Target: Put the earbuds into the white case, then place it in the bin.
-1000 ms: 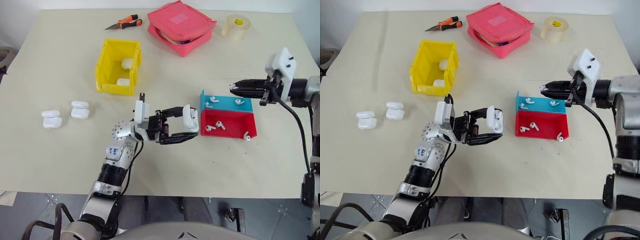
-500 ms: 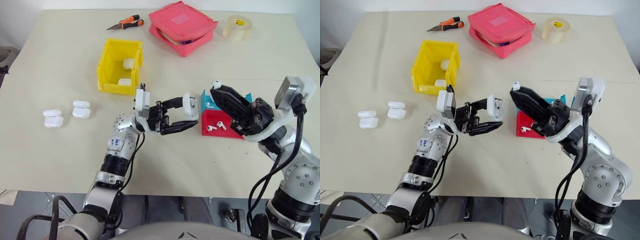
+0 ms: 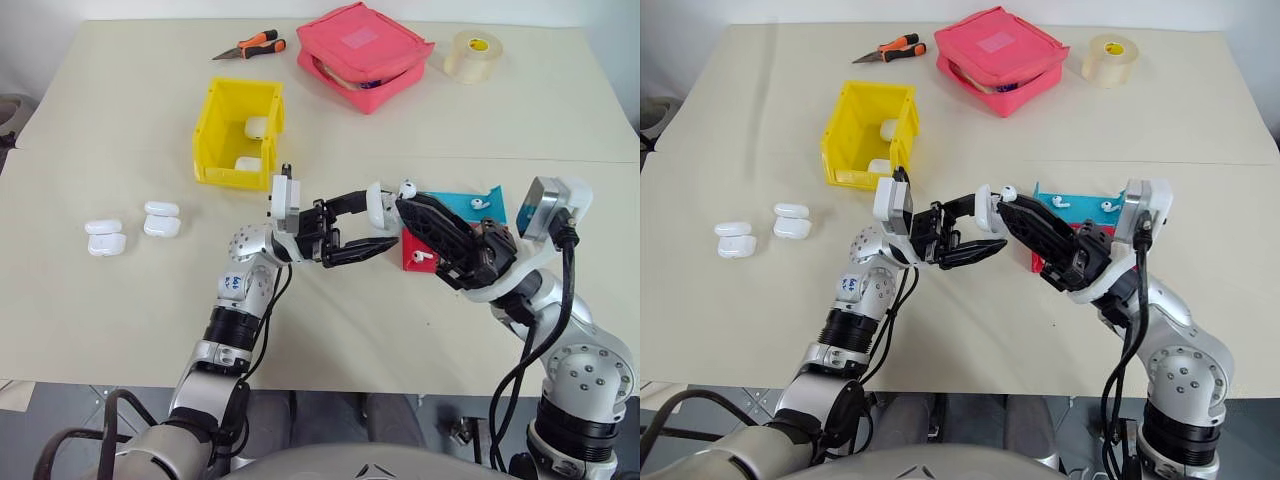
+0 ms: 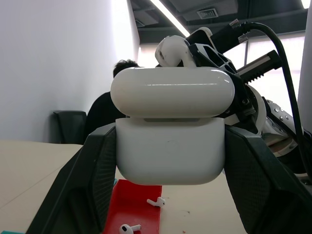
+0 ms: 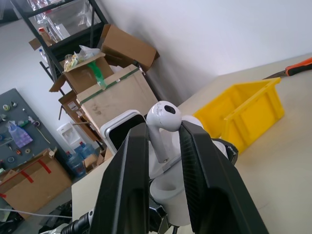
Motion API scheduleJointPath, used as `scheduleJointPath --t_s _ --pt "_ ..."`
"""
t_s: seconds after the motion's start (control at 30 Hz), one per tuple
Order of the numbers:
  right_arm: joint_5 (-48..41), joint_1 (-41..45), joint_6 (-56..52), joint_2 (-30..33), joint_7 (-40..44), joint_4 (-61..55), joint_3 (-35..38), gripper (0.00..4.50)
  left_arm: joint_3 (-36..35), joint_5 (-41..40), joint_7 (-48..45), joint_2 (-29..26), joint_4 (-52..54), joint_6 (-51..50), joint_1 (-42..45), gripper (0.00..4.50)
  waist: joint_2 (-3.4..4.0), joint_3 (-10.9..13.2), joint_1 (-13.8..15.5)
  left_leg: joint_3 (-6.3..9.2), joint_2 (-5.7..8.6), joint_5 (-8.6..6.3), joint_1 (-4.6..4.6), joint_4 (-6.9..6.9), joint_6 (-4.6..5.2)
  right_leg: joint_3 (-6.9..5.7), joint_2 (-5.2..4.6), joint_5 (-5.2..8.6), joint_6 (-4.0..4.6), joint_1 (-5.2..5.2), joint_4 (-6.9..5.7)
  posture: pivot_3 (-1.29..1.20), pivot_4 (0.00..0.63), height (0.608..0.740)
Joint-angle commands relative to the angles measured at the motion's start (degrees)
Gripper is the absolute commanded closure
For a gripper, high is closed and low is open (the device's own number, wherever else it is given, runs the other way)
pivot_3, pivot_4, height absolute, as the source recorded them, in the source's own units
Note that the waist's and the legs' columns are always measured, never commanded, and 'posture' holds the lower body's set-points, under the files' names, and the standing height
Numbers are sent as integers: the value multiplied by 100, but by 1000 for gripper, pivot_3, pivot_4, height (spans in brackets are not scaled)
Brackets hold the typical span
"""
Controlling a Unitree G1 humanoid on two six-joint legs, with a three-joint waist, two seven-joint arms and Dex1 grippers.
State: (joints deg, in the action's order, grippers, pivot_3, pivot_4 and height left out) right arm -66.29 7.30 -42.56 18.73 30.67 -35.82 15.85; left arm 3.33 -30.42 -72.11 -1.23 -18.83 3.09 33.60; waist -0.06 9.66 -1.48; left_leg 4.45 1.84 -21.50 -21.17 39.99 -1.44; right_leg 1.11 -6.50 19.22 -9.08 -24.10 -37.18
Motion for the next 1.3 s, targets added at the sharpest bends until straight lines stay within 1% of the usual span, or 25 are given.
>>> scheduleJointPath --t_s 0.03,0.7,1.03,1.3 --pt "36 -136 210 51 35 -54 -149 3970 -4 -61 13 50 150 13 84 1688 0 0 0 0 0 0 0 0 0 0 0 0 0 0 0 0 150 740" --pt "366 -566 663 195 204 270 -740 3970 -76 -117 218 114 256 -55 92 1688 0 0 0 1 0 0 1 0 0 -1 0 0 0 2 2 0 150 740" --pt "95 -336 580 106 -115 216 -938 3970 -65 -19 237 191 216 131 79 1688 0 0 0 1 0 0 1 1 0 -2 0 0 0 3 3 0 150 740" --pt "206 -335 578 66 -283 302 -1127 3970 -44 -7 261 254 248 215 33 1688 0 0 3 2 0 0 1 1 0 -3 0 0 0 4 5 0 150 740"
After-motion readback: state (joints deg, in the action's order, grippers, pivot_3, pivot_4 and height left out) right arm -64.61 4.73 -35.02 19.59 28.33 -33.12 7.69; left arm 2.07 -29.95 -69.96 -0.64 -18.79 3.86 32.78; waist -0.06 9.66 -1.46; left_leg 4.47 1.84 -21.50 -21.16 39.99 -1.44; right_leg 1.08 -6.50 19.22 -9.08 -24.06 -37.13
